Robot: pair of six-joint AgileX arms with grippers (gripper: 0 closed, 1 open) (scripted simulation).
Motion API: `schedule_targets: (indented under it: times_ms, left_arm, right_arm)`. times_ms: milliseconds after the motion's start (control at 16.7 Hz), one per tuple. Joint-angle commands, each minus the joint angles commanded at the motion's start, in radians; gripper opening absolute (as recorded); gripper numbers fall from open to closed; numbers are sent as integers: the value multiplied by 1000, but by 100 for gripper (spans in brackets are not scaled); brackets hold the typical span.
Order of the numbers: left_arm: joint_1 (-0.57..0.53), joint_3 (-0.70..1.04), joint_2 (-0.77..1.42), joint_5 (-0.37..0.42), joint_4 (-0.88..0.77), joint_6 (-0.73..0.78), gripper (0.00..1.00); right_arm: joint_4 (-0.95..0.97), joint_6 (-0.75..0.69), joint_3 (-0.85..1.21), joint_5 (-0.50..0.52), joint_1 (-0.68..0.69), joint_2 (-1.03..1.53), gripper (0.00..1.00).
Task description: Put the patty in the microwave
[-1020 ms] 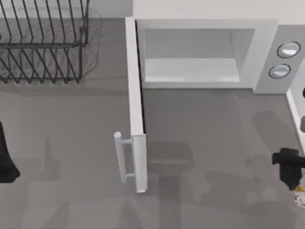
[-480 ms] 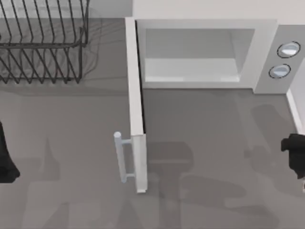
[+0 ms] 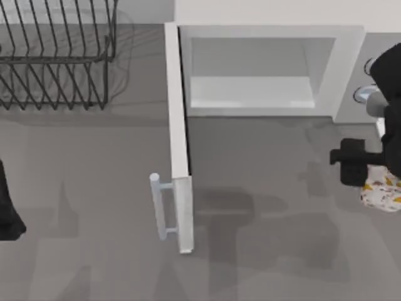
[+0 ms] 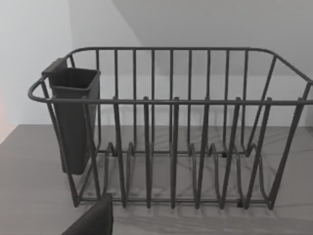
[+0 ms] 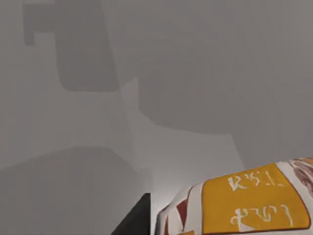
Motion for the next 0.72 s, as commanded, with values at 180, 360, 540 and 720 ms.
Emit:
schedule_targets:
  times_ms: [180,360,540,720]
  left_arm:
    - [0,0,0,0,0,0,100]
    - [0,0,0,0,0,0,100]
    - [0,0,0,0,0,0,100]
    - [0,0,0,0,0,0,100]
  right_arm:
    - [246,-31,41,89,54,148,0]
    - [535,-73,75,188,114,307,0]
    - [838,-118,112,288,172,451,0]
    - [1112,-158,147,380,224,570,0]
